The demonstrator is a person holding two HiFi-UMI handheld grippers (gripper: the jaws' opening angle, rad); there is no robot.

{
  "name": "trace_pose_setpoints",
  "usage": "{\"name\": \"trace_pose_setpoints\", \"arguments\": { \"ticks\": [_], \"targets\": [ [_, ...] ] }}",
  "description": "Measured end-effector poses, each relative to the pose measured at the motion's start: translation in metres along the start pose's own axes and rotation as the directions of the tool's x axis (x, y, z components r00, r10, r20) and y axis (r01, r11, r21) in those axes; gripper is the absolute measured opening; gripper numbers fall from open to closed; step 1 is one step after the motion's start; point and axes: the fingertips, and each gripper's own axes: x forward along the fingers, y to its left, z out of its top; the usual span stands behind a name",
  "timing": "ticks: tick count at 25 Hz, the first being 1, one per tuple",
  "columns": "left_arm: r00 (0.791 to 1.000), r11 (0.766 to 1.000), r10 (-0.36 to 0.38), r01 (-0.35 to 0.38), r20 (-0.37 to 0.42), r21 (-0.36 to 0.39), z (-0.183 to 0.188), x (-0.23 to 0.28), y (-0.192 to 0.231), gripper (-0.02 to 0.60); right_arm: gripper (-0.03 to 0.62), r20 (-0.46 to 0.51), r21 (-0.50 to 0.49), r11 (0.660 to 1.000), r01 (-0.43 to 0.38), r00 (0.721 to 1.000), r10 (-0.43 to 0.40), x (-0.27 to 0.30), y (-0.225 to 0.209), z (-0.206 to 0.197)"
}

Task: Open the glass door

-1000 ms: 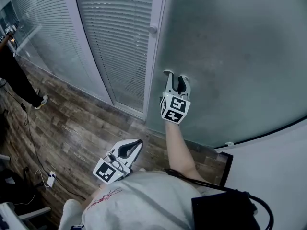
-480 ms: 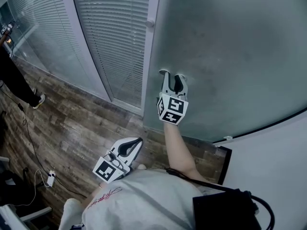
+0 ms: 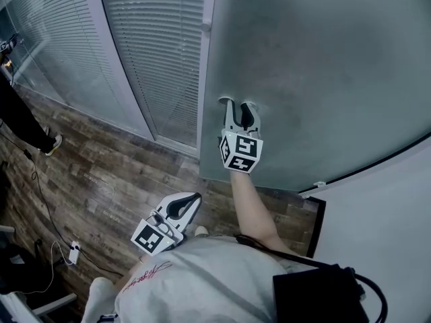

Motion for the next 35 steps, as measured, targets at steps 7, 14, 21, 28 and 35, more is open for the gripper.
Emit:
{"name": "trace_pose_setpoints", "arguments": {
  "ticks": [7,14,21,28,35],
  "targets": [
    [0.999,0.999,-0.033,0.033,-0.005,0.010,-0.001,-0.030,-0.027,0.018,0.126,0.024,-0.007,1.000,-0.014,1.000,0.014,-0.041,0.015,0.008],
    [0.999,0.999,-0.045,0.045,-0.005,-0.002,-0.001,-0.048,-0.043,0.018,0.126,0.025,-0.006,0.999,-0.031,0.999,0.031,-0.069,0.022,0.010],
    [0.998,0.998,-0.062,0.062,-0.006,-0.013,-0.003,-0.072,-0.061,0.018,0.126,0.031,-0.008,0.999,-0.034,0.999,0.034,-0.095,0.032,0.014],
    [0.996,0.996,-0.093,0.093,-0.003,-0.002,-0.005,-0.095,-0.084,0.018,0.126,0.027,-0.013,0.999,-0.039,0.999,0.039,-0.127,0.039,0.015],
    [0.992,0.992,-0.124,0.124,-0.005,-0.002,-0.007,-0.115,-0.107,0.018,0.126,0.024,-0.013,0.999,-0.046,0.999,0.047,-0.158,0.044,0.017]
  ]
}}
